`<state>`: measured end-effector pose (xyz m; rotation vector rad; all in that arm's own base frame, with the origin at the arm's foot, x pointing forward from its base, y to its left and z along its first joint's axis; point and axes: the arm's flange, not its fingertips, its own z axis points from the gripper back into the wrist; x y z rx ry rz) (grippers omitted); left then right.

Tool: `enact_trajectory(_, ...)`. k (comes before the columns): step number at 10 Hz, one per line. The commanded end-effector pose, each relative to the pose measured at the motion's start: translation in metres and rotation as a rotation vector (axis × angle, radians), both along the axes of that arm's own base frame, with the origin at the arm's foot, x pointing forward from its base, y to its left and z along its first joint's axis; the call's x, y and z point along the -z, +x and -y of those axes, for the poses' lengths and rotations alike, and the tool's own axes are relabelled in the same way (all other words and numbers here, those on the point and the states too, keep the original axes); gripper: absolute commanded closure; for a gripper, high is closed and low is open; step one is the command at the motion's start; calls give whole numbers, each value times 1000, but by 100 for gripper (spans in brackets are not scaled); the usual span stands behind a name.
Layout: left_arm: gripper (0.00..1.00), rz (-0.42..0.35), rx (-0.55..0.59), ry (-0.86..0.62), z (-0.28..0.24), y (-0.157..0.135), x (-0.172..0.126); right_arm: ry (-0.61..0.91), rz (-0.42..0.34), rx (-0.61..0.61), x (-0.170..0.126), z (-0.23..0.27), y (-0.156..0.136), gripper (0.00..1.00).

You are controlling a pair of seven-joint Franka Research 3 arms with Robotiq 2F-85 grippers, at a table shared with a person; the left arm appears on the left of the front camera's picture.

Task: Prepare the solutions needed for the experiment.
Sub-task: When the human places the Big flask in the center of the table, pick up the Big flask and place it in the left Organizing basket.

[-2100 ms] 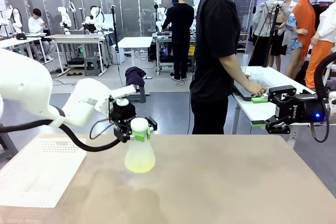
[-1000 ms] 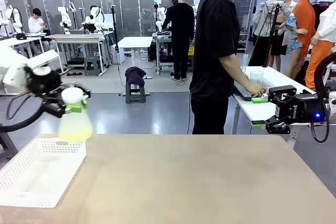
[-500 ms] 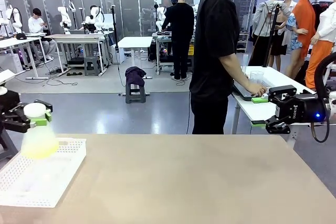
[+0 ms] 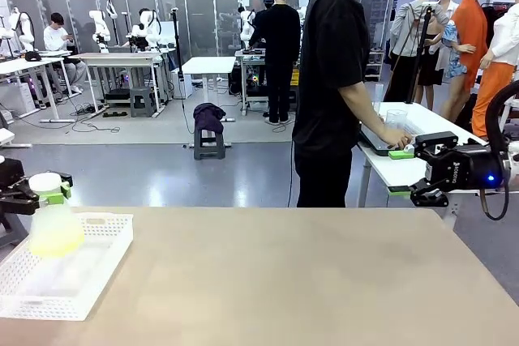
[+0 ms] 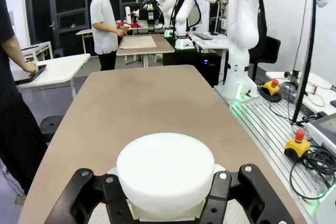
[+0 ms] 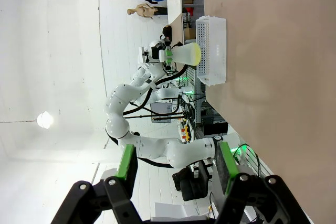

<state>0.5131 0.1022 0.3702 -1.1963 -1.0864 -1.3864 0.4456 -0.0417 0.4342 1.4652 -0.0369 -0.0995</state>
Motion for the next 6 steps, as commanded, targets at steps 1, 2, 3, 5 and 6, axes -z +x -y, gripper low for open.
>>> enact_trajectory(1, 100, 14, 32, -35, -8, 13, 2, 4, 4, -3, -2, 0, 0, 24)
enact_trajectory(2, 100, 18, 49, -35, -10, 18, 14, 4, 4, -3, -2, 0, 0, 24)
enact_trajectory(3, 100, 17, 51, -57, -13, 22, 23, 4, 4, -3, -2, 0, 0, 24)
enact_trajectory(5, 100, 25, 80, -80, -16, 27, 41, 4, 4, -3, -2, 0, 0, 24)
enact_trajectory(6, 100, 41, 96, -96, -18, 29, 54, 4, 4, -3, -2, 0, 0, 24)
